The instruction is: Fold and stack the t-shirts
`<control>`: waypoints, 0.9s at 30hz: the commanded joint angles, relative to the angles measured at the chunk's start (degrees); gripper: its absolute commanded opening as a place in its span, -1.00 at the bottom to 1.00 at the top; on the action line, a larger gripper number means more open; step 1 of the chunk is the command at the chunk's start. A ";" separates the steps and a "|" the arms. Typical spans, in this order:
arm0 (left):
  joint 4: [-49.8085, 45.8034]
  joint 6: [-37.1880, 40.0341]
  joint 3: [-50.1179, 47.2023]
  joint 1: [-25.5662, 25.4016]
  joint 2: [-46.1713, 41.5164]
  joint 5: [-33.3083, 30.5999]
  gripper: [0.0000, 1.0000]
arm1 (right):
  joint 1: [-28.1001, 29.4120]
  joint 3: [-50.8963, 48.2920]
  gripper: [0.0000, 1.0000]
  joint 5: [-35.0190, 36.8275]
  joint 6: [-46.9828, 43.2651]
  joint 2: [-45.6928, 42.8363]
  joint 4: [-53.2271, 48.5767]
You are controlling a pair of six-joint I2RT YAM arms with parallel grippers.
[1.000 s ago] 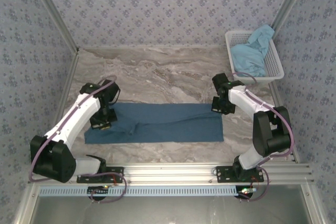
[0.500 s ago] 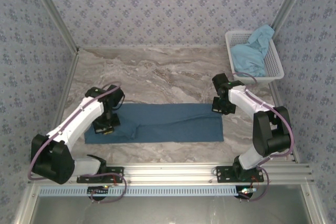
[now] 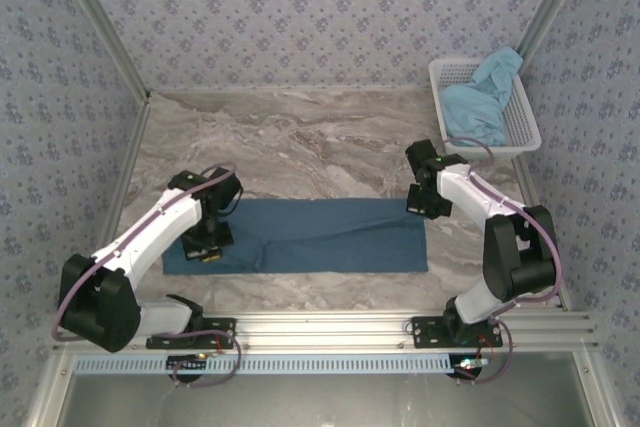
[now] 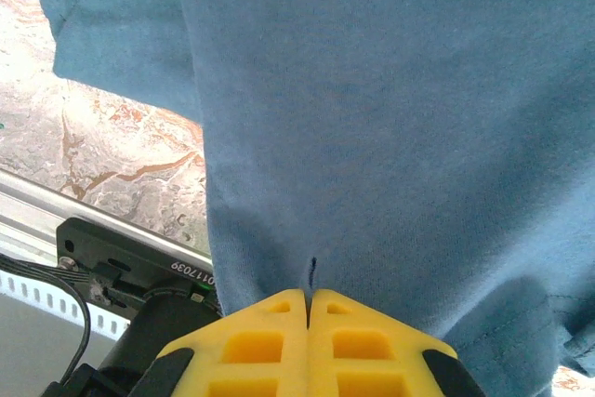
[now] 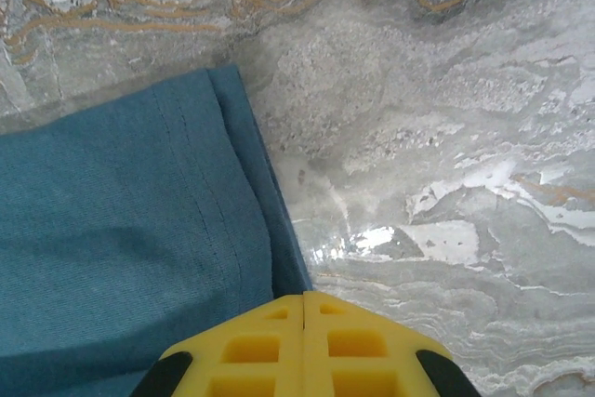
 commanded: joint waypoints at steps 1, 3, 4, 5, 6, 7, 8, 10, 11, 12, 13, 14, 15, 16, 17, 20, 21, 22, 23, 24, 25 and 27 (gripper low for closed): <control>-1.13 -1.11 -0.49 -0.56 -0.77 1.08 -1.00 | -0.40 1.27 -1.00 2.39 0.16 -0.92 -1.97; -0.96 -1.21 -0.97 -0.65 -0.72 1.20 -1.00 | -0.41 0.44 -1.00 2.47 0.35 -1.38 -1.78; -0.75 -1.24 -1.35 -0.72 -0.77 1.33 -1.00 | -0.43 -0.20 -1.00 2.52 0.60 -1.60 -1.67; -0.62 -1.34 -1.75 -0.81 -0.86 1.39 -1.00 | -0.41 -0.95 -1.00 2.41 0.77 -1.75 -1.58; -0.52 -1.35 -1.96 -0.89 -0.85 1.59 -1.00 | -0.40 -1.54 -1.00 2.32 1.07 -1.76 -1.38; -0.59 -1.46 -2.17 -0.86 -0.89 1.72 -1.00 | -0.44 -2.32 -1.00 2.03 1.39 -1.91 -1.31; -0.80 -1.44 -1.96 -0.91 -1.10 1.84 -1.00 | -0.45 -2.91 -1.00 1.55 1.88 -2.01 -1.47; -1.25 -1.66 -0.67 -0.88 -1.90 1.69 -0.92 | -0.42 -3.95 -0.84 1.52 2.64 -2.50 -2.13; -1.50 -1.87 0.55 -0.91 -2.42 1.66 -0.72 | -0.39 -4.14 -0.66 2.01 3.26 -3.16 -2.57; -1.72 -1.99 1.99 -0.91 -2.80 1.60 -0.56 | -0.49 -4.20 -0.53 2.65 3.96 -3.83 -3.21; -1.81 -2.28 3.67 -0.85 -3.15 1.53 -0.40 | -0.64 -4.10 -0.42 3.47 4.74 -4.86 -3.99; -1.98 -2.48 5.52 -0.82 -3.27 1.44 -0.27 | -0.64 -4.03 -0.31 4.38 5.66 -6.04 -4.53; -2.01 -2.58 7.55 -0.74 -2.99 1.29 -0.17 | -0.79 -3.78 -0.23 4.95 6.35 -7.17 -4.87; -2.01 -2.69 9.35 -0.50 -2.56 1.26 -0.10 | -0.75 -3.47 -0.20 5.33 6.46 -7.96 -5.07; -2.01 -2.55 11.23 -0.05 -1.78 1.37 -0.06 | -0.84 -3.01 -0.19 5.47 7.47 -8.65 -5.09; -0.93 -1.78 15.91 1.84 0.91 1.69 -0.04 | -0.85 -1.33 -0.17 3.30 8.18 -8.73 -3.15; 0.26 -1.28 16.72 3.18 1.87 2.02 -0.05 | -0.84 -1.03 -0.19 1.33 8.19 -8.11 -1.89; 1.61 -0.99 17.03 4.93 2.82 2.83 -0.09 | -0.83 -0.95 -0.21 -0.67 8.14 -7.41 -0.40; 3.50 -0.79 16.94 7.20 3.96 4.51 -0.16 | -0.77 -0.91 -0.26 -3.20 7.74 -6.59 1.81; 5.99 -0.77 16.45 9.63 5.20 6.75 -0.25 | -0.65 -1.19 -0.33 -6.52 7.59 -5.41 4.30; 7.62 -0.78 16.01 11.47 6.46 8.33 -0.32 | -0.45 -1.26 -0.39 -9.26 7.44 -4.34 6.30; 11.97 -0.86 15.04 14.73 10.07 10.56 -0.47 | 0.28 -0.97 -0.43 -13.70 7.50 -1.60 9.52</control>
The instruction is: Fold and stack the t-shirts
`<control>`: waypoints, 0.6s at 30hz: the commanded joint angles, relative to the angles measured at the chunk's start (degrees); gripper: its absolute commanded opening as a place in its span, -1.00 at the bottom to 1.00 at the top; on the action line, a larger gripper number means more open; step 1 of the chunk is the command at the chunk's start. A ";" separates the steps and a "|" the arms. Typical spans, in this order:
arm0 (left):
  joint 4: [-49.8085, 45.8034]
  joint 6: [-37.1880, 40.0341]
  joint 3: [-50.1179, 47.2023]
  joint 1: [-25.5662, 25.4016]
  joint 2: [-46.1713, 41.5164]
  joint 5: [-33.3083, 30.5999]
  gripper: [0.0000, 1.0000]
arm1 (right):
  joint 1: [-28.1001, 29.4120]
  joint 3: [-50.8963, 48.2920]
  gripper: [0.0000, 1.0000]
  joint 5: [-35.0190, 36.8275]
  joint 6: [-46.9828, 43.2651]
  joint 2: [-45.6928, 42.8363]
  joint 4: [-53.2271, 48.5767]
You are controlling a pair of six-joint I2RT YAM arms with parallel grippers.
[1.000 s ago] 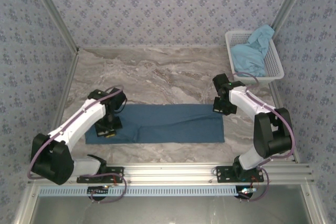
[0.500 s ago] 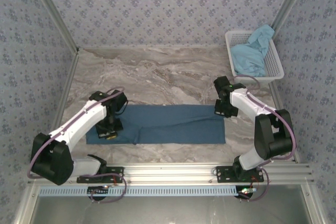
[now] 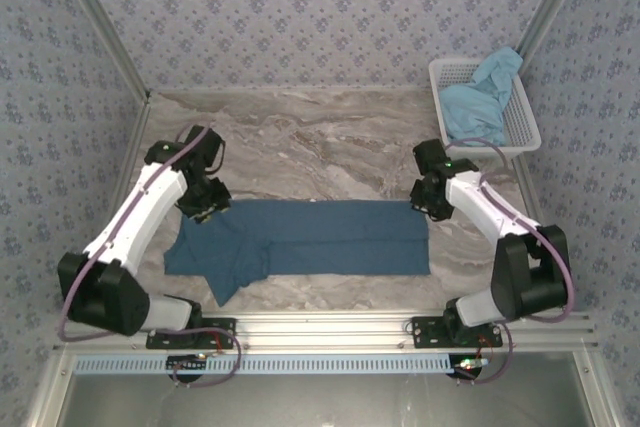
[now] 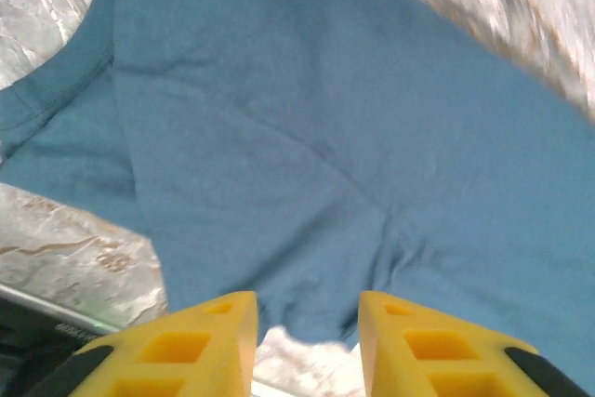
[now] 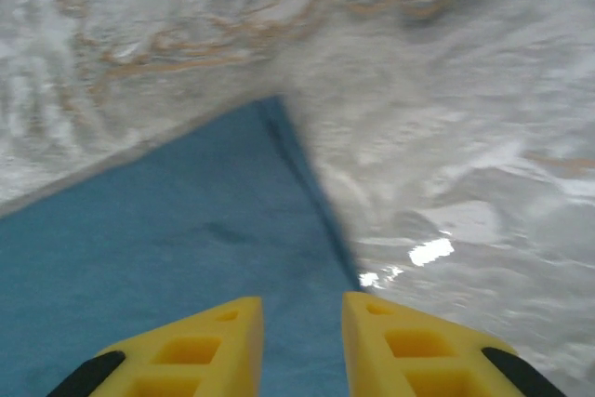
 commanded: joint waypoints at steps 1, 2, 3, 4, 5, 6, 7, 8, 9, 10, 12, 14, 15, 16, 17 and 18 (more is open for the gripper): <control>7.70 0.52 -1.41 4.46 5.99 5.34 -0.51 | 1.02 1.54 -0.45 -9.52 0.87 4.73 5.88; 9.27 0.45 -1.61 5.46 8.35 6.21 -0.54 | 1.44 2.47 -0.46 -9.86 0.80 6.59 5.51; 10.63 0.56 -1.59 6.14 10.77 6.45 -0.55 | 1.56 3.08 -0.47 -10.66 0.73 8.05 5.43; 11.51 0.71 -1.56 6.64 12.83 6.34 -0.56 | 1.67 3.61 -0.48 -10.99 0.73 9.75 5.31; 12.45 0.93 -1.52 7.27 14.94 5.89 -0.56 | 1.66 4.01 -0.48 -11.24 0.72 11.14 5.06; 13.34 1.06 -1.37 8.02 16.90 5.09 -0.57 | 1.71 4.49 -0.48 -11.70 0.73 12.84 4.62; 14.30 1.36 -1.24 8.65 18.34 4.72 -0.57 | 1.61 5.01 -0.48 -11.95 0.79 14.17 3.79; 15.33 1.67 -1.15 9.51 20.10 4.49 -0.57 | 1.44 5.62 -0.48 -11.96 1.29 15.87 3.04; 15.87 1.85 -0.94 10.51 21.79 4.42 -0.58 | 1.09 6.26 -0.49 -11.95 1.56 17.42 2.49; 16.26 2.22 -0.61 11.37 23.43 4.11 -0.58 | 0.80 7.02 -0.48 -11.72 1.85 18.59 2.06; 16.61 3.14 0.16 13.55 26.23 2.81 -0.59 | 0.44 9.19 -0.48 -10.15 2.14 21.02 0.86; 17.01 4.30 0.92 15.55 28.00 1.41 -0.59 | -0.22 13.00 -0.48 -8.65 2.39 23.98 -1.96; 17.32 4.88 1.37 16.77 28.79 0.95 -0.59 | -0.77 15.22 -0.48 -8.41 2.24 25.85 -3.60; 17.56 5.30 1.67 17.89 29.35 0.53 -0.59 | -1.12 16.67 -0.49 -8.18 2.06 27.43 -4.61; 17.96 5.70 2.16 19.19 29.99 0.38 -0.59 | -1.55 18.19 -0.48 -7.86 1.81 28.76 -5.58; 18.38 6.08 2.68 20.45 30.53 0.65 -0.59 | -1.83 19.21 -0.49 -7.63 1.54 29.71 -5.99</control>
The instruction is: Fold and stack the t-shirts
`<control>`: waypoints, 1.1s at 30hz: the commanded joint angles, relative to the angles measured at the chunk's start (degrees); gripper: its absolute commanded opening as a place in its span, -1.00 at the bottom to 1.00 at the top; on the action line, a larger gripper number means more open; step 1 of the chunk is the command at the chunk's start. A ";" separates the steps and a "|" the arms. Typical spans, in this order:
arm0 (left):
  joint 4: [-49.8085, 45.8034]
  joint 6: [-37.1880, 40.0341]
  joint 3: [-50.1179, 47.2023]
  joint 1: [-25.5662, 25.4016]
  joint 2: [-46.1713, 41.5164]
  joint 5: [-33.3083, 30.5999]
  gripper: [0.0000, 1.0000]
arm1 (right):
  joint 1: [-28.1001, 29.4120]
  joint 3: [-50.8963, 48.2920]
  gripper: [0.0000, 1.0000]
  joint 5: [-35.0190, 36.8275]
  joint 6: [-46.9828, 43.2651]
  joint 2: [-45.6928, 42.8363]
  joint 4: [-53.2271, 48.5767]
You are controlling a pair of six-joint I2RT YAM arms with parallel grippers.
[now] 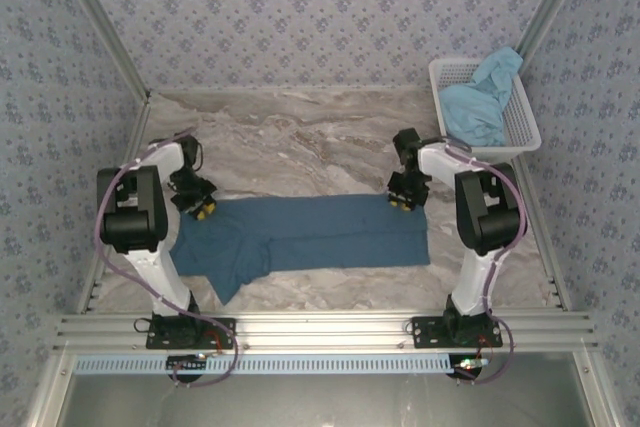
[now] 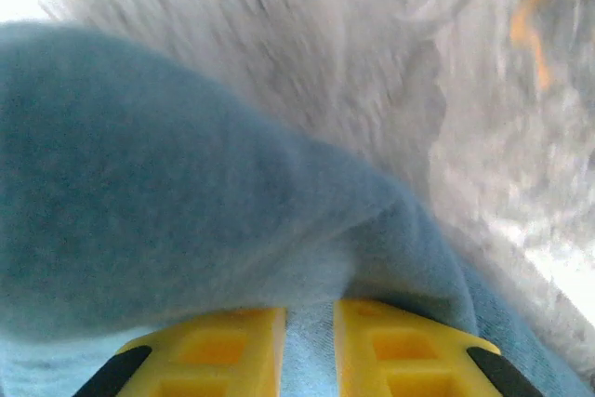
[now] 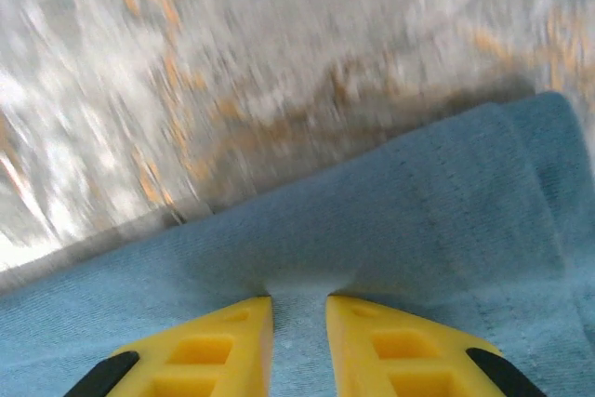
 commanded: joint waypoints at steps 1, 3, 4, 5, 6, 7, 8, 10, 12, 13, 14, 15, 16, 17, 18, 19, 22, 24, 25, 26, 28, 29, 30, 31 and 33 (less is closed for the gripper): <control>2.23 2.73 2.60 3.82 2.30 -2.58 -0.59 | -1.53 3.44 -0.49 2.44 0.37 4.35 -4.58; 2.50 3.47 4.46 5.20 3.85 -2.09 -0.61 | -1.89 5.54 -0.48 2.38 0.02 5.85 -5.23; 2.32 3.72 5.43 5.59 4.62 -1.98 -0.62 | -1.99 6.42 -0.48 2.40 -0.22 6.60 -5.60; 1.99 3.93 6.55 5.84 5.44 -1.79 -0.63 | -2.08 7.44 -0.48 2.55 -0.24 7.42 -5.97; 1.72 4.06 7.62 6.04 6.14 -1.74 -0.63 | -2.20 8.23 -0.48 2.67 -0.25 8.15 -6.08; 1.81 3.87 8.18 6.16 6.46 -1.49 -0.63 | -2.31 8.79 -0.48 2.52 -0.21 8.78 -6.05; 2.27 3.60 8.71 6.16 6.83 -0.57 -0.63 | -2.47 9.50 -0.48 2.25 -0.23 9.36 -5.79; 3.54 3.29 10.18 6.16 7.98 2.48 -0.61 | -2.77 11.88 -0.48 2.22 -0.41 10.84 -5.80; 5.02 3.04 12.46 5.86 9.72 6.03 -0.59 | -3.20 14.76 -0.47 1.95 -0.35 12.42 -5.52; 5.15 2.85 13.80 5.68 10.38 6.47 -0.59 | -3.29 16.22 -0.47 1.97 -0.34 13.36 -5.56; 5.33 2.65 15.36 5.33 11.28 6.73 -0.56 | -3.62 18.47 -0.46 2.18 -2.67 14.63 -5.97; 5.46 2.45 16.93 5.26 12.07 7.03 -0.53 | -4.10 20.71 -0.46 2.17 -3.56 16.01 -6.54; 5.28 2.34 18.39 5.18 12.76 7.13 -0.48 | -4.38 22.44 -0.44 1.53 -4.24 17.25 -6.78; 4.72 2.24 20.09 5.17 13.39 7.08 -0.42 | -4.87 24.90 -0.41 0.47 -5.42 18.58 -7.10; 4.06 2.24 21.85 5.09 13.61 6.68 -0.36 | -5.23 27.20 -0.39 -0.22 -6.80 19.71 -7.55; 3.63 2.46 22.98 4.95 13.34 6.07 -0.30 | -5.32 28.40 -0.36 -0.63 -8.08 20.16 -7.80; 2.39 4.19 24.50 4.16 9.76 4.78 -0.05 | -4.94 31.76 -0.17 0.14 -10.58 18.54 -7.54; 1.19 5.57 23.00 3.29 5.44 3.19 0.06 | -4.45 31.46 -0.08 1.13 -11.15 15.30 -6.38; 1.16 6.22 21.02 3.01 2.61 3.00 0.07 | -4.05 30.74 -0.05 1.52 -11.31 13.30 -5.50; 1.18 6.50 18.69 2.81 -0.04 3.04 0.07 | -3.61 30.01 -0.02 1.69 -11.33 11.54 -4.89; 1.88 7.35 11.60 2.50 -5.91 4.66 0.03 | -2.48 27.48 0.03 1.02 -11.50 7.48 -3.42; 1.92 7.64 8.68 2.42 -8.12 5.54 0.00 | -1.98 26.24 0.04 -0.43 -11.53 5.76 -2.44; 2.15 8.09 5.10 2.38 -10.19 6.67 -0.02 | -1.41 23.78 0.05 -3.20 -11.44 3.80 -0.69; 3.10 8.73 1.75 2.38 -12.09 8.33 -0.03 | -0.89 21.37 0.05 -6.74 -11.06 1.89 1.65; 5.29 9.76 -3.49 2.47 -14.23 10.47 -0.09 | -0.08 15.47 0.06 -14.18 -9.94 -1.46 6.96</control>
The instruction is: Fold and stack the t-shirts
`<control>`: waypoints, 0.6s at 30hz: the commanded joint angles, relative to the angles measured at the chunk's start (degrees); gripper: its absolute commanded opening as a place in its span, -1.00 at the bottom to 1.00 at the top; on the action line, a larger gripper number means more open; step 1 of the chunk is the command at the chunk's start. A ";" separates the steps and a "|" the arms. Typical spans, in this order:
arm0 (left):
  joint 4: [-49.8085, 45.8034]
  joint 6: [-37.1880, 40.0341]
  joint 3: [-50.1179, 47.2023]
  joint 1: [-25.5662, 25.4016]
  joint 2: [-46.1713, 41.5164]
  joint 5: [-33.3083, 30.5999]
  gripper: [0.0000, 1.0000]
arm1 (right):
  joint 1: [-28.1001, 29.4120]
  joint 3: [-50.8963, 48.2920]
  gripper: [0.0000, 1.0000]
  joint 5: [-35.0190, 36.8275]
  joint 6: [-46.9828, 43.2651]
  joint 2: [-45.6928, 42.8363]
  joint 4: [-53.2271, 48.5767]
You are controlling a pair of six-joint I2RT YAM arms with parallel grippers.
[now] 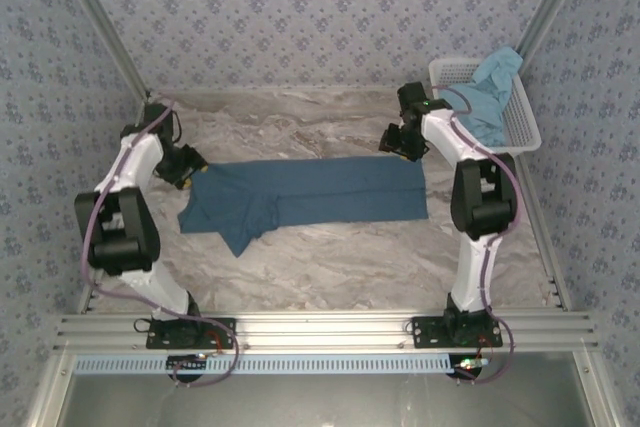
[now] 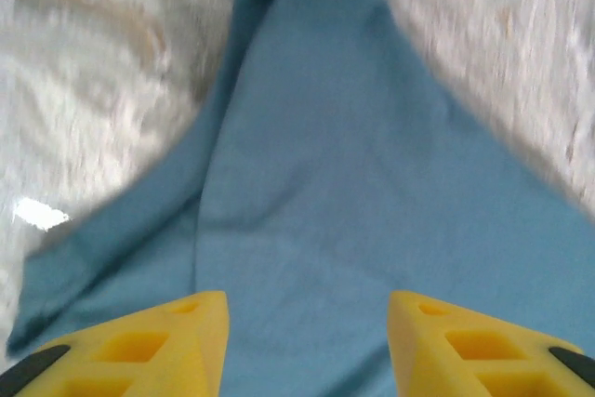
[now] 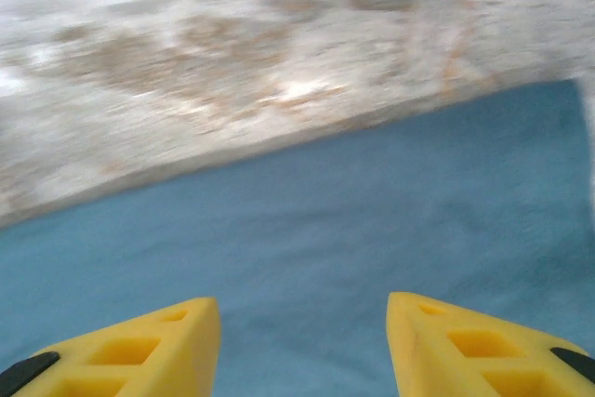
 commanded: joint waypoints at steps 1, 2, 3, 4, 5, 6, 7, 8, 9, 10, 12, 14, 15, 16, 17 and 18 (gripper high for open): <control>2.17 2.93 -7.67 0.33 -1.64 4.25 -0.13 | 1.56 -8.24 0.07 -13.41 1.14 -6.22 9.48; 3.31 3.00 -8.93 0.68 -1.81 5.10 -0.15 | 1.91 -11.16 0.08 -16.92 2.22 -7.62 12.78; 4.73 3.32 -9.89 0.88 -1.66 5.66 -0.18 | 2.54 -13.69 0.10 -21.17 3.20 -8.73 16.02; 5.75 4.00 -10.56 0.92 -1.19 5.73 -0.20 | 3.14 -15.78 0.11 -24.99 4.04 -9.62 18.78; 6.13 4.38 -10.84 0.96 -0.44 5.49 -0.22 | 3.83 -17.35 0.11 -27.15 4.70 -10.31 20.58; 6.32 4.96 -11.07 1.08 0.44 5.17 -0.26 | 4.56 -19.01 0.12 -29.29 5.52 -11.05 22.51; 6.72 5.61 -11.34 1.10 1.21 5.01 -0.27 | 5.10 -20.70 0.13 -31.08 6.64 -11.63 24.55; 6.94 6.09 -11.55 1.09 1.71 4.51 -0.27 | 5.59 -22.01 0.13 -31.76 7.56 -12.13 26.08; 7.26 6.49 -11.97 1.17 2.02 3.89 -0.27 | 6.02 -23.04 0.13 -32.27 8.32 -12.57 26.92; 7.59 7.01 -12.20 1.19 2.29 3.14 -0.28 | 6.30 -24.15 0.14 -32.82 8.66 -12.96 28.02; 7.66 7.69 -12.48 1.35 2.73 1.83 -0.28 | 6.77 -25.34 0.14 -33.11 10.94 -13.48 29.20; 8.50 8.01 -12.97 1.60 3.14 1.66 -0.28 | 6.95 -26.96 0.14 -33.13 11.86 -13.95 30.19; 8.89 8.18 -13.00 1.61 3.57 1.82 -0.28 | 7.03 -26.95 0.14 -33.04 12.08 -14.01 30.30; 8.94 8.28 -12.87 1.60 4.08 1.89 -0.28 | 6.99 -26.89 0.14 -32.98 12.17 -13.98 30.08; 8.90 8.28 -12.81 1.60 4.52 1.80 -0.28 | 7.04 -26.75 0.14 -33.02 12.09 -13.89 29.81; 9.09 8.29 -12.76 1.61 4.81 1.78 -0.29 | 7.02 -26.55 0.14 -33.04 11.93 -13.78 29.42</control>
